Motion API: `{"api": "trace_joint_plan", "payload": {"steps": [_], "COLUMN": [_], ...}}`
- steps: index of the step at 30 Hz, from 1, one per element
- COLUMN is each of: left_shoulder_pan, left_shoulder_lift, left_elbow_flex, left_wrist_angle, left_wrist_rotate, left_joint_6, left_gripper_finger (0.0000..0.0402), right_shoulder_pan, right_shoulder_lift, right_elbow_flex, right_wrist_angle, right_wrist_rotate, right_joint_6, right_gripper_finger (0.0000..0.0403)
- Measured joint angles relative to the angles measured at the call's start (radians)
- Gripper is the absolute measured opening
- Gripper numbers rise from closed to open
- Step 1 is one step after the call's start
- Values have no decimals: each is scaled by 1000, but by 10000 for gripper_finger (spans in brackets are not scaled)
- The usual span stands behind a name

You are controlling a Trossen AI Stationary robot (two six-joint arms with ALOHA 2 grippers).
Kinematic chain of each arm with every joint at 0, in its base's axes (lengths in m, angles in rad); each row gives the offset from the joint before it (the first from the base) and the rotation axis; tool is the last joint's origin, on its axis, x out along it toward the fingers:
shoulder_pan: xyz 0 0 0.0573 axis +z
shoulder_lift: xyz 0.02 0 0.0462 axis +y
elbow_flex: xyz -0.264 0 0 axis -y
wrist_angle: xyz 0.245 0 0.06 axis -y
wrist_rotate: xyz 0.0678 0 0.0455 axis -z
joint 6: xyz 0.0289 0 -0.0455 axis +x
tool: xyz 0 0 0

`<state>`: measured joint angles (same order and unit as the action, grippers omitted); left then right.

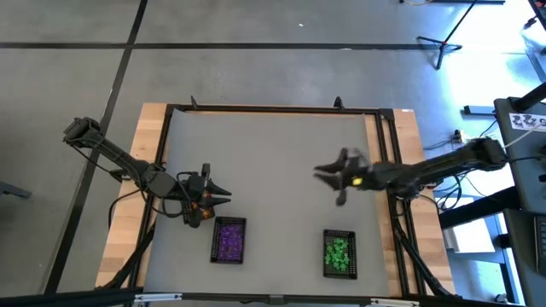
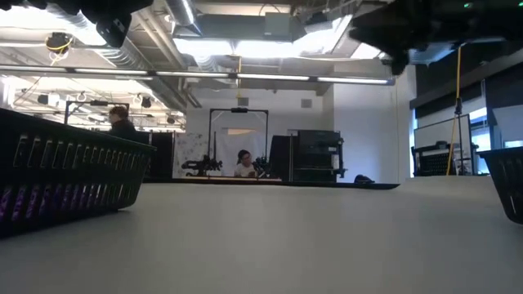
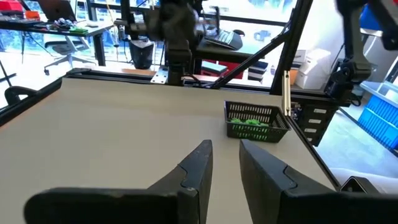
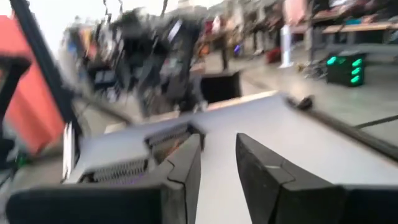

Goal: Sort Halloween decoration
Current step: Return to Home Position

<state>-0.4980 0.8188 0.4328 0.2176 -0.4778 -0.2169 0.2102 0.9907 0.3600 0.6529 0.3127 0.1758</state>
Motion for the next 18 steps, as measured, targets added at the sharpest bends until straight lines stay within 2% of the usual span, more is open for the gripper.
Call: {"api": "trace_joint_plan", "payload": {"steps": [2, 7, 10, 13, 15, 18], "left_shoulder_pan": [0, 0, 0, 0, 0, 0], "left_shoulder_lift": [0, 0, 0, 0, 0, 0], "left_elbow_flex": [0, 0, 0, 0, 0, 0], "left_wrist_angle": [0, 0, 0, 0, 0, 0], "left_wrist_rotate": [0, 0, 0, 0, 0, 0], "left_joint_6": [0, 0, 0, 0, 0, 0], "left_gripper_finger": [75, 75, 75, 75, 75, 75], "right_shoulder_pan": [-28, -96, -132, -164, -189, -225], "right_shoulder_lift": [-125, -398, -511, -558, -579, -603], "right_elbow_flex": [-11, 27, 11, -45, -84, -118], "right_wrist_angle": [-70, -403, -553, -629, -669, -632], "right_wrist_rotate": [25, 31, 115, 219, 218, 176], "right_joint_6": [17, -21, -9, 31, 27, 20], "right_gripper_finger": [99, 98, 98, 98, 98, 98]}}
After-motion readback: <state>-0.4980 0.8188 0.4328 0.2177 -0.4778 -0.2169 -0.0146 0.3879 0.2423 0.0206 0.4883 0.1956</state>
